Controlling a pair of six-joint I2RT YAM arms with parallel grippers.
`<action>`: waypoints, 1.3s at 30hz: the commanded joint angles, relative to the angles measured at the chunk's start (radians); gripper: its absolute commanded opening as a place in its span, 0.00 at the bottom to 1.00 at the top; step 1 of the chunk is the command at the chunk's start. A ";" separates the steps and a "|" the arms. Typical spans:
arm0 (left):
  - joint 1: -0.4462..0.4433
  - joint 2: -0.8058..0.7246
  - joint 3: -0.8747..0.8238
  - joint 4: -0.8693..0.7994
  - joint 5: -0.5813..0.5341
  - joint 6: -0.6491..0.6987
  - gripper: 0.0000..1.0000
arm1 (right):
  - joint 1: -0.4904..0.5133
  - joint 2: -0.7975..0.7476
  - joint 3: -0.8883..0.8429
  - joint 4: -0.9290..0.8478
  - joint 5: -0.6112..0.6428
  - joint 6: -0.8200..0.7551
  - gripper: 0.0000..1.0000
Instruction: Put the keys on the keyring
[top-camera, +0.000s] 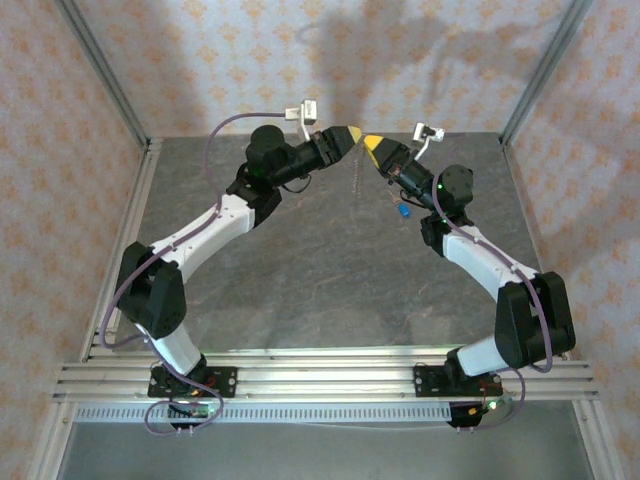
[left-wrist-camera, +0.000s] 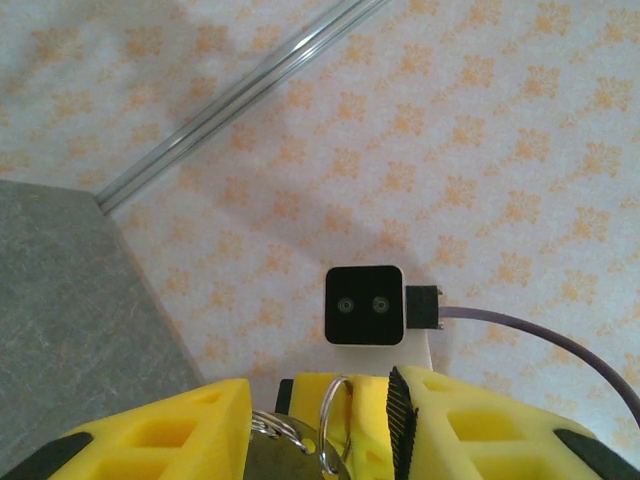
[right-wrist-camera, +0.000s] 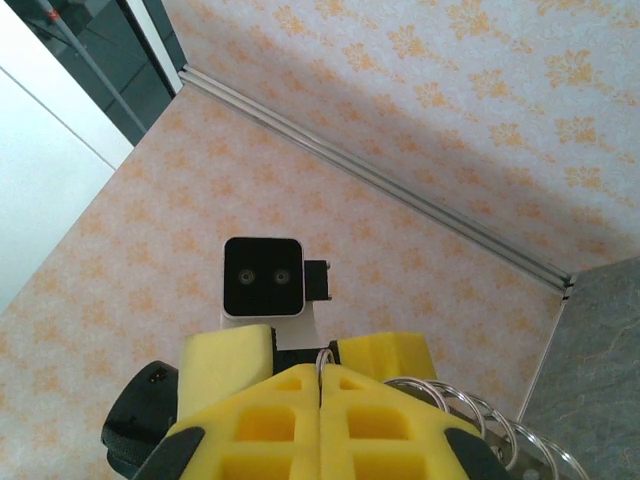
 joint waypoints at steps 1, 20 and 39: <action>-0.012 0.005 0.037 0.033 0.035 0.006 0.40 | 0.004 -0.025 0.020 0.062 -0.019 -0.010 0.00; -0.024 -0.030 0.017 0.008 0.031 0.035 0.00 | 0.004 -0.032 0.006 0.019 -0.006 -0.028 0.00; 0.028 -0.071 0.085 -0.257 0.140 0.255 0.00 | -0.051 -0.162 0.029 -0.337 -0.020 -0.090 0.66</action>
